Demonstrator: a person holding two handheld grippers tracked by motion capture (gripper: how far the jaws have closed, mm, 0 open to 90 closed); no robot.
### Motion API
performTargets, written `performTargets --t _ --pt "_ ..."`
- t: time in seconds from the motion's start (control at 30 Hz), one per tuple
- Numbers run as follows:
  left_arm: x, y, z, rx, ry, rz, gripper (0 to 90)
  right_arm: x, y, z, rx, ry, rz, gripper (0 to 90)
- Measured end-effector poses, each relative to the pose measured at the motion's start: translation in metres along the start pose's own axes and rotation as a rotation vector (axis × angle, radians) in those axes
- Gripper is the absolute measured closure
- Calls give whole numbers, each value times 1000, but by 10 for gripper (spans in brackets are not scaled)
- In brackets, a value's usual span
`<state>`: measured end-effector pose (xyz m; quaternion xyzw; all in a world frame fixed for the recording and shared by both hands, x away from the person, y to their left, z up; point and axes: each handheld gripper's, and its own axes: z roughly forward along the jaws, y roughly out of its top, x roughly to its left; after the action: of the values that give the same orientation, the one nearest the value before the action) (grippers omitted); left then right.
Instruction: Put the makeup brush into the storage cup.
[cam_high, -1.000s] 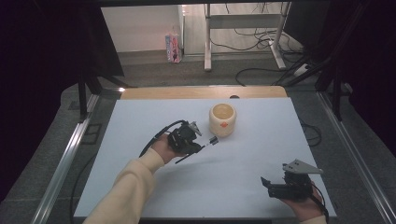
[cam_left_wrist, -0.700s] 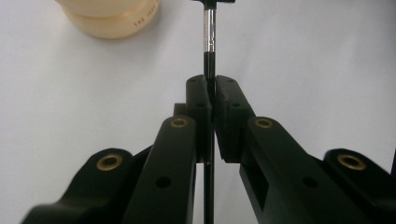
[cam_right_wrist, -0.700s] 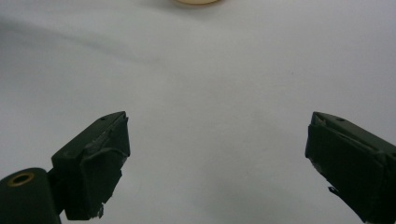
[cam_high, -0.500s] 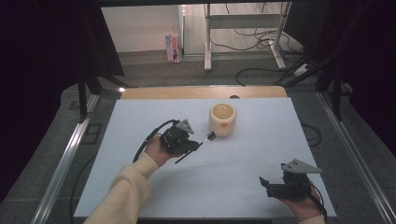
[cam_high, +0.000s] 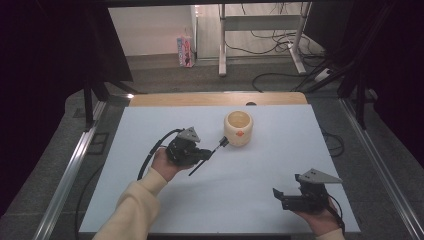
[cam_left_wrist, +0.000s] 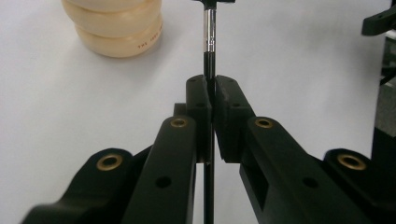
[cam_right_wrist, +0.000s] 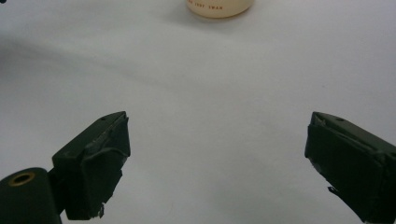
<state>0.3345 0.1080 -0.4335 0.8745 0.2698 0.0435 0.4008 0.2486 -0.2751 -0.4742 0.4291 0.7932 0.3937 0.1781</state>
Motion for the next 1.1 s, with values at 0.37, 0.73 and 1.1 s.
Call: performTargets --t 0.37,0.73,1.1 --pt "1 -12 -8 -49 -3 -16 862 3 3 2 -1 5 2 67" --pt "-2 -7 -3 -72 -16 -23 862 17 9 13 -22 118 56 102" --pt "-9 3 4 -88 -18 -17 862 41 16 33 -58 249 123 150"
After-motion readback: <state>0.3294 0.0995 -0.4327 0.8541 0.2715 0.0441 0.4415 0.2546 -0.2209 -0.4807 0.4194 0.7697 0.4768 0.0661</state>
